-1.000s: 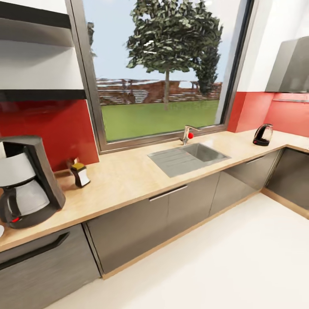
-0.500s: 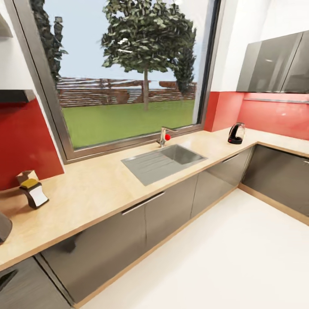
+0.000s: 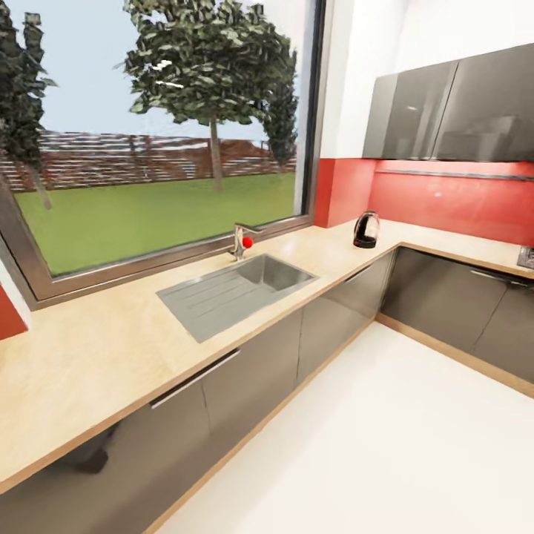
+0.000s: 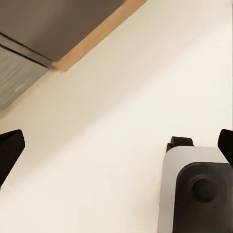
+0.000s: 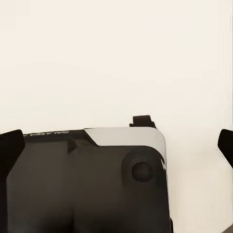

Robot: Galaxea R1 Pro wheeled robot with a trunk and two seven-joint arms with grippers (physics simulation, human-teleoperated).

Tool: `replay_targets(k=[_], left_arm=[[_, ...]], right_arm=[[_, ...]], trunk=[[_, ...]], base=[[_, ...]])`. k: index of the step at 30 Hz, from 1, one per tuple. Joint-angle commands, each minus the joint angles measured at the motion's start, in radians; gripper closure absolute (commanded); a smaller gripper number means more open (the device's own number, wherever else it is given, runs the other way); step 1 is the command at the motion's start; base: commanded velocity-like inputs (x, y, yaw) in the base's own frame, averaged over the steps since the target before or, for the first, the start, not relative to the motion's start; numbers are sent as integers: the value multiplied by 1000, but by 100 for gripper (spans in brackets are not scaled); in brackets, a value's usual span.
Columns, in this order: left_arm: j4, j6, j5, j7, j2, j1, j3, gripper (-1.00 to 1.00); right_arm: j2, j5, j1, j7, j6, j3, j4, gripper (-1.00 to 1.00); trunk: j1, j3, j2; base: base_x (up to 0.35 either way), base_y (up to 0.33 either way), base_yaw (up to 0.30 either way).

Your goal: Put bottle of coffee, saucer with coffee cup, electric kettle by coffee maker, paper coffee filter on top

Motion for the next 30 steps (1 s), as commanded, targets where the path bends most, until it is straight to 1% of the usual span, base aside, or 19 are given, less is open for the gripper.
replay_targets(k=[1,9,12,30], left_arm=[[1,-4,-11,4,0,-1,5,-100],[1,-4,-11,4,3,-1,5,-100],[1,-4,-11,4,3,-1,5,-100],[2,-4,-11,4,3,-1,5,-100]], right_arm=[[0,-10,-1,5,-4,5,2,-100],[0,-10,-1,4,-4,5,2,-100],[0,-10,-1,4,-4,5,2,-100],[-3,-7,-1,4,-4,5,5,-100]], trunk=[[1,-1,-1],[1,-1,-1],[1,-1,-1],[1,-1,-1]], base=[[284,-143,-262],[284,-141,-251],[284,-141,-146],[284,-141,-13]])
